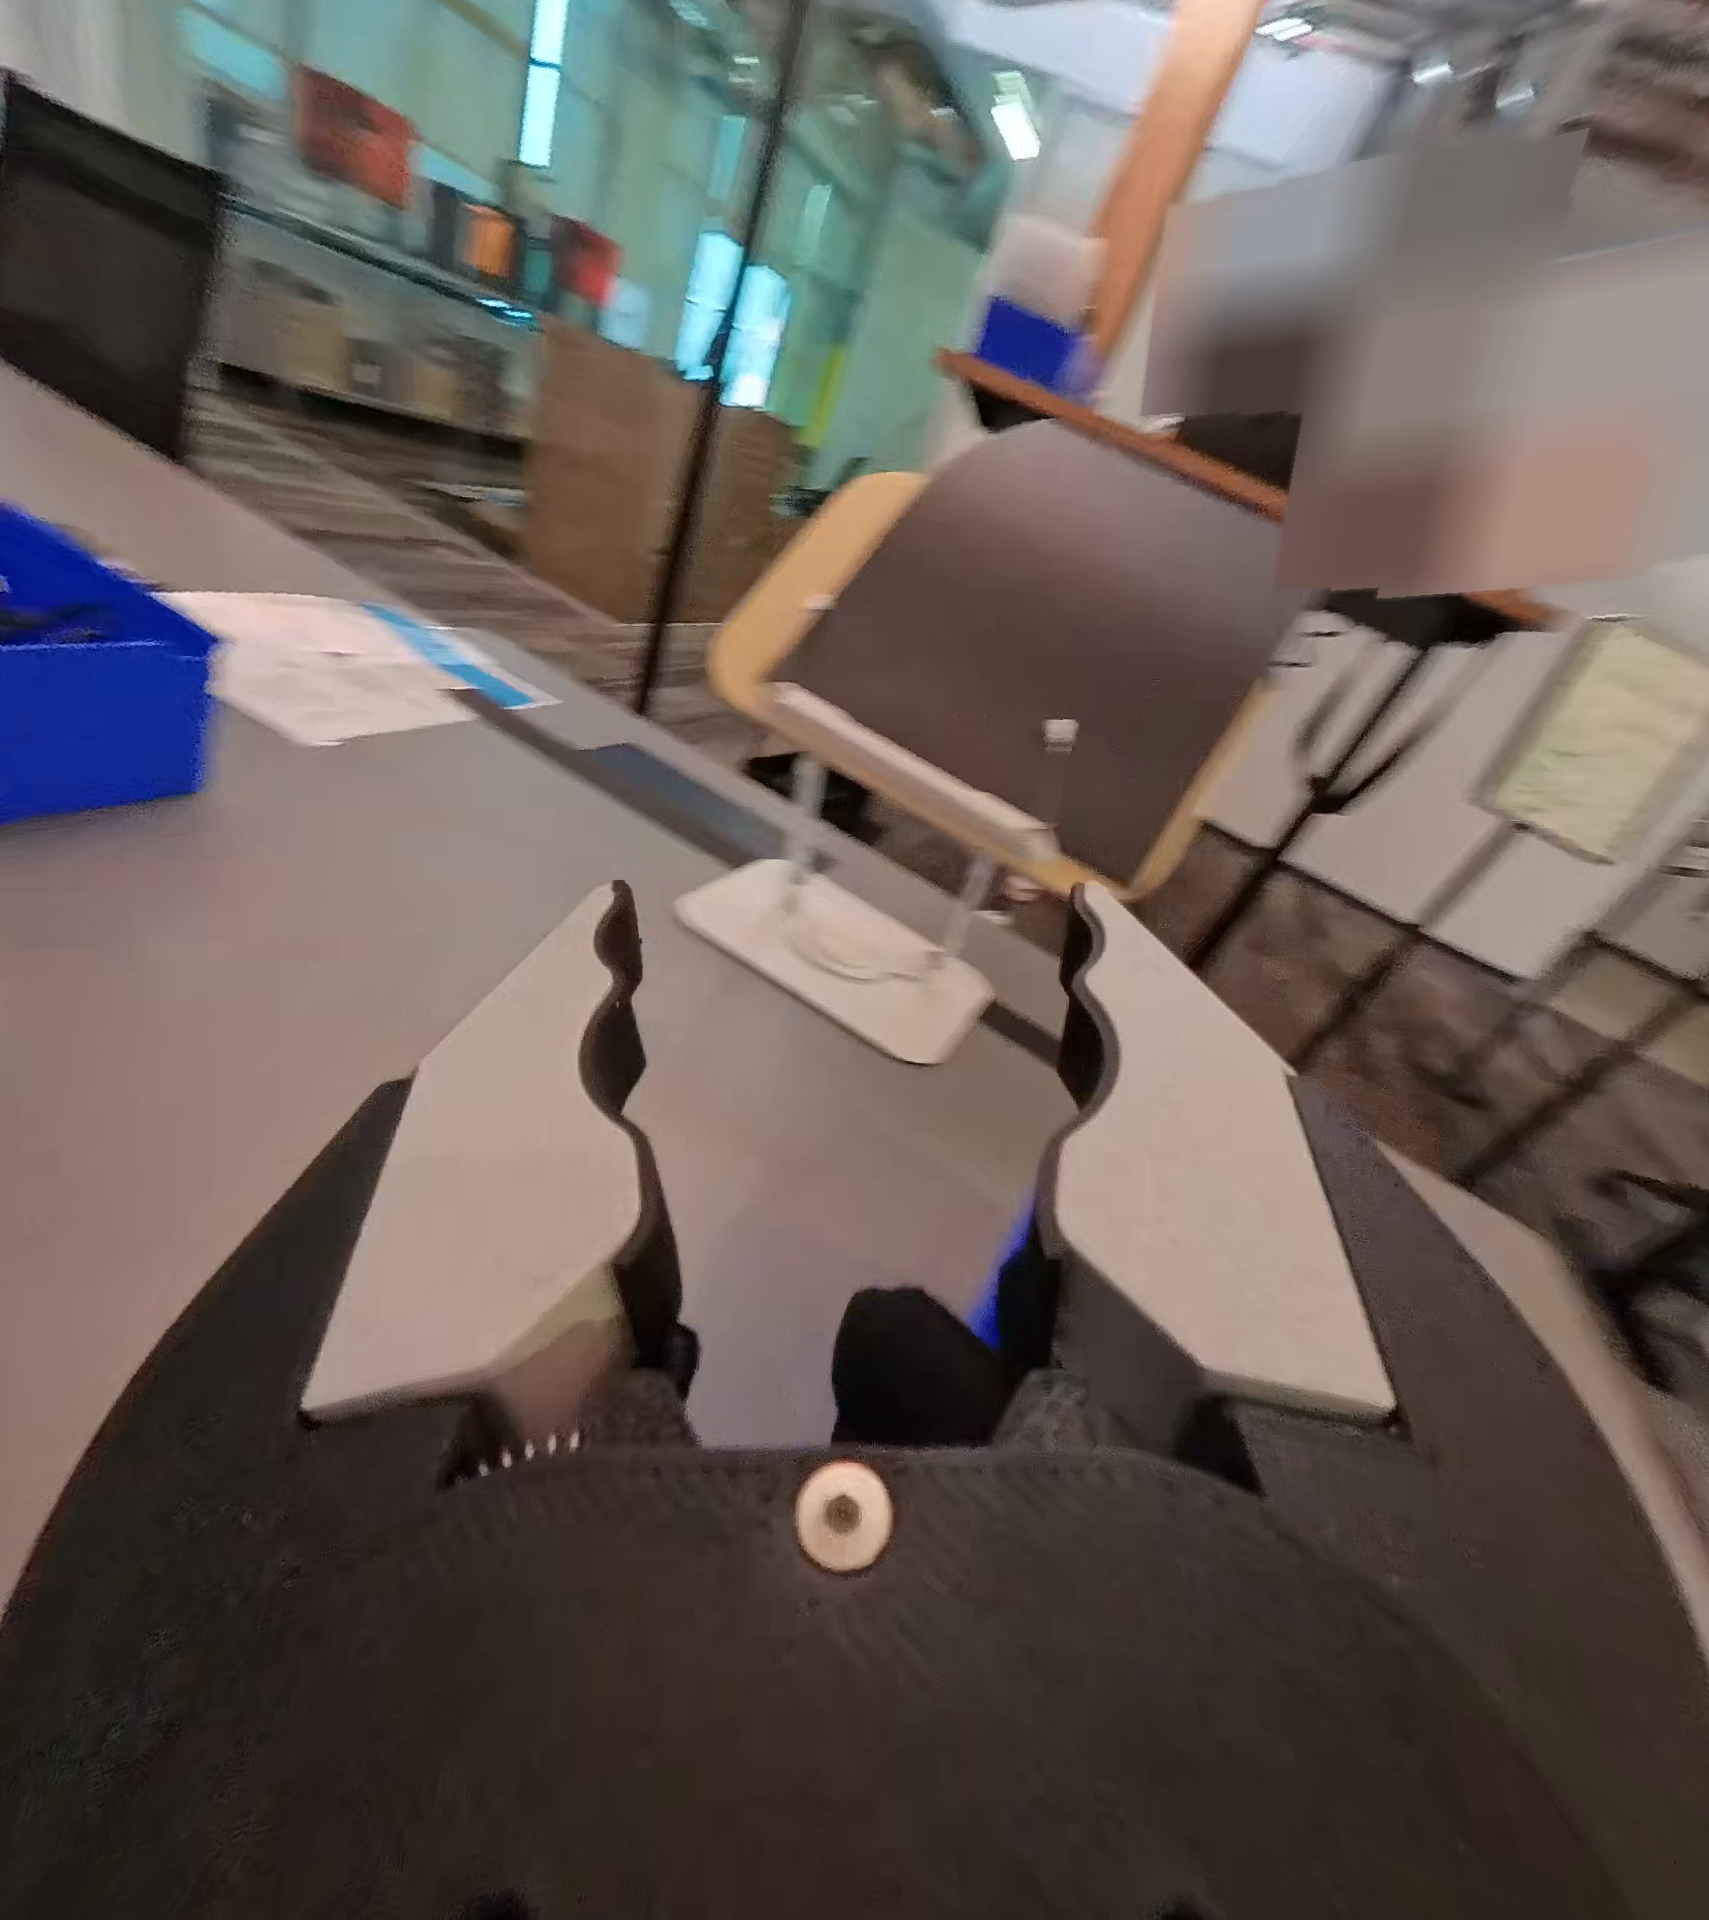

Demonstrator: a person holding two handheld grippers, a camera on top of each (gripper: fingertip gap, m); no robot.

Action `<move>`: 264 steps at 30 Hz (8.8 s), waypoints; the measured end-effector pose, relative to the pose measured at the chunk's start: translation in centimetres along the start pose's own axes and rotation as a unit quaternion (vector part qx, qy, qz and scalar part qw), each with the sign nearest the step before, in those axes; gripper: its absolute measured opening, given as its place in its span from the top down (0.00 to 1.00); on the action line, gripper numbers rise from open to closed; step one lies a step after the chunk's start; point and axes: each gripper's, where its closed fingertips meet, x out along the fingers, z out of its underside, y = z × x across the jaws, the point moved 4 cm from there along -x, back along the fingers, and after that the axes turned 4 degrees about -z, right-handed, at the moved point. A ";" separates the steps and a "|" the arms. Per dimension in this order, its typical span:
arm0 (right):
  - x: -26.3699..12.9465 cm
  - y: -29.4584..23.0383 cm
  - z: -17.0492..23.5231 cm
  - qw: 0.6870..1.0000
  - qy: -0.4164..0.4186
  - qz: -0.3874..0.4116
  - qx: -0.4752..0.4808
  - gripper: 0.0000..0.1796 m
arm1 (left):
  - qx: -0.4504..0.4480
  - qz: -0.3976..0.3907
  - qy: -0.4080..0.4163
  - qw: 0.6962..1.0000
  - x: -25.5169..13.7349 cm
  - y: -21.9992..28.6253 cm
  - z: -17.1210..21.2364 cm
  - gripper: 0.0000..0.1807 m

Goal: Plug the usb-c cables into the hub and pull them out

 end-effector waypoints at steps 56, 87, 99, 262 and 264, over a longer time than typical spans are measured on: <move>7.5 -9.2 14.6 0.982 -0.091 -0.114 0.118 0.58 | 0.273 0.205 -0.150 0.928 10.3 26.0 -7.3 0.89; 7.4 -9.4 14.5 0.987 -0.087 -0.109 0.084 0.59 | -0.006 0.028 -0.039 0.999 -1.2 9.6 -3.5 0.80; 7.4 -9.5 14.5 0.987 -0.087 -0.110 0.078 0.59 | -0.335 0.014 -0.121 0.934 -1.2 1.0 17.0 0.73; 18.1 -14.5 8.4 0.975 -0.049 -0.155 -0.153 1.00 | -0.205 0.409 0.151 0.876 10.9 26.2 -10.2 0.97; 18.0 -14.5 8.4 0.974 -0.048 -0.151 -0.162 1.00 | -0.214 0.419 0.152 0.869 10.8 26.0 -10.2 0.96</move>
